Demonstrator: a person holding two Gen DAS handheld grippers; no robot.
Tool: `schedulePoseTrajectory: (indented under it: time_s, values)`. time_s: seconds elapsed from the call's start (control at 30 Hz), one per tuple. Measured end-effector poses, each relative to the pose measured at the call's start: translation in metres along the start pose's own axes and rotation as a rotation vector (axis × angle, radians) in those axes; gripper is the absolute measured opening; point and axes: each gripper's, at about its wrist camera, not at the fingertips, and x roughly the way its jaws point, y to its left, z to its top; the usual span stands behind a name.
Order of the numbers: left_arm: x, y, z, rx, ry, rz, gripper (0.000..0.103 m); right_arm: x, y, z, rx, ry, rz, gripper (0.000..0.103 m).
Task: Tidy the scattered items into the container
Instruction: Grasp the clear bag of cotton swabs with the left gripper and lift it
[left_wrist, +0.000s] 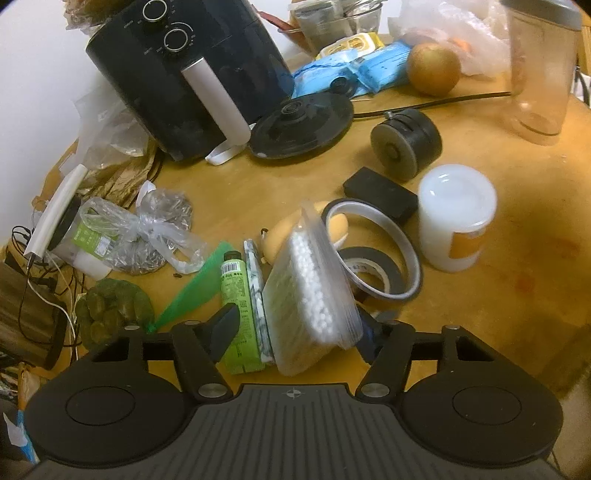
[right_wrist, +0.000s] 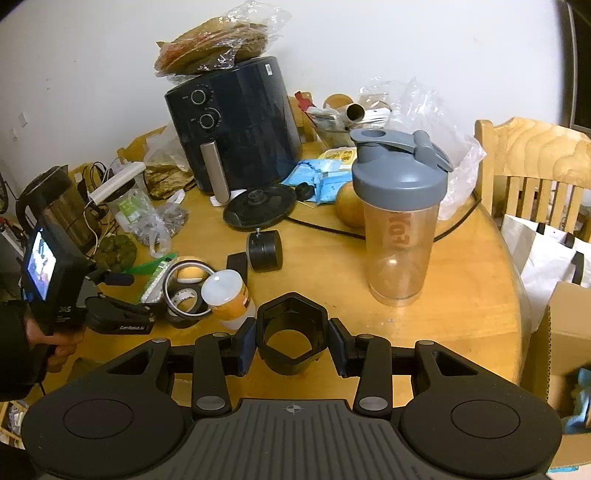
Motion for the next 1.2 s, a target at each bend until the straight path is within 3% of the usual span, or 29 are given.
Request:
schedulePoseTrajectory:
  time_s: [0.13,0.33,0.67,1.2]
  values:
    - [0.009,0.0,0.002,-0.002,0.02,-0.008,0.039,0.0,-0.001,0.0,0.006,0.002,-0.007,0.044]
    - [0.013,0.008,0.002,-0.038,0.027,-0.014,0.023,0.001,-0.003,0.001,0.008,0.002,-0.009,0.044]
    - [0.01,0.036,0.0,-0.151,0.037,-0.064,0.021,0.007,0.0,0.004,0.001,0.006,0.01,0.044]
    - [-0.046,0.071,-0.007,-0.305,-0.052,-0.139,0.021,0.004,0.004,0.002,-0.011,0.016,0.053,0.044]
